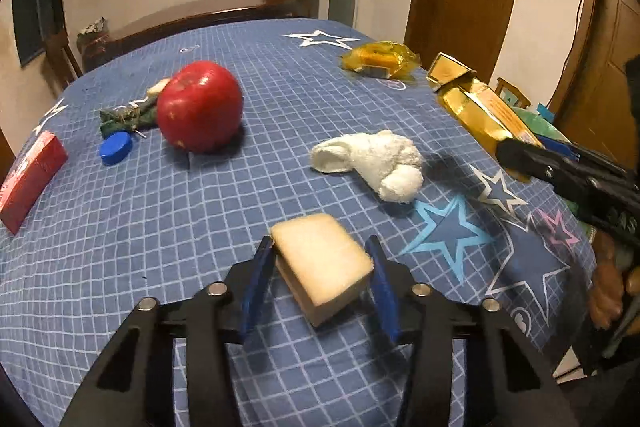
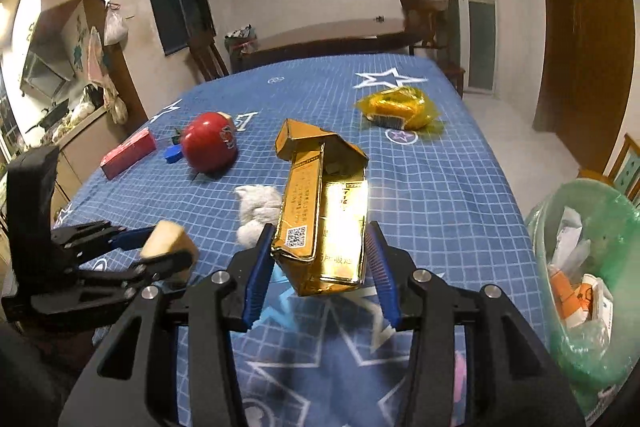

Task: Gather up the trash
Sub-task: 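Grasp the beige sponge with the left tool while the right tool grasps the gold cigarette box, then carry the sponge and gold box over the green bin with both tools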

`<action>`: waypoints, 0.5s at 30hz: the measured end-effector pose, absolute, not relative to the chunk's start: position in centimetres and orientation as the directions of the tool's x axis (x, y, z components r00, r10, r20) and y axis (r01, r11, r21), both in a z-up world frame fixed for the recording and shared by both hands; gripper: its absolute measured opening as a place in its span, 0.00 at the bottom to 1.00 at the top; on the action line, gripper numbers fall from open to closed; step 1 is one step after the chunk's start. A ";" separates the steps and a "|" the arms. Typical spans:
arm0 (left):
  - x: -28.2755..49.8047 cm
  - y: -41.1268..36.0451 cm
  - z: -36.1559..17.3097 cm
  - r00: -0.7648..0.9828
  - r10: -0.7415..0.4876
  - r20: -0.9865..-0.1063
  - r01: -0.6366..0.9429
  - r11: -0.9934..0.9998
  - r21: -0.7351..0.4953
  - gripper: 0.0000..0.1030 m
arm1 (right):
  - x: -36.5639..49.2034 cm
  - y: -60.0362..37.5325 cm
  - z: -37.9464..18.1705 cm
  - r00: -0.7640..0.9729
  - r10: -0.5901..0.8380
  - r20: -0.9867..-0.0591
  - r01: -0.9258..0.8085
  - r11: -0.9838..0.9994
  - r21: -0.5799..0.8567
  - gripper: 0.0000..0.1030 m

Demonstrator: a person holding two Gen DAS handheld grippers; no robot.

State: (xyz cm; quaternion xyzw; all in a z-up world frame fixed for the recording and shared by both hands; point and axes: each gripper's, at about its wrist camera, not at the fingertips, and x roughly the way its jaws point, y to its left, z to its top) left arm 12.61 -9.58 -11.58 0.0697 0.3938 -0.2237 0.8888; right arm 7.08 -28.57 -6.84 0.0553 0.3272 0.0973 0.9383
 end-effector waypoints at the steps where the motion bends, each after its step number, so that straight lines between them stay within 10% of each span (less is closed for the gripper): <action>1: 12.7 -9.3 -11.5 0.587 -0.350 -0.730 0.446 0.892 -0.069 0.42 | 6.8 -28.0 -6.8 0.773 0.214 -0.598 -0.151 0.976 0.155 0.42; 15: 11.8 -7.8 -8.0 0.712 -0.231 -0.663 0.328 0.944 0.023 0.37 | 5.0 -25.1 -5.2 0.817 0.191 -0.544 -0.169 0.981 0.091 0.42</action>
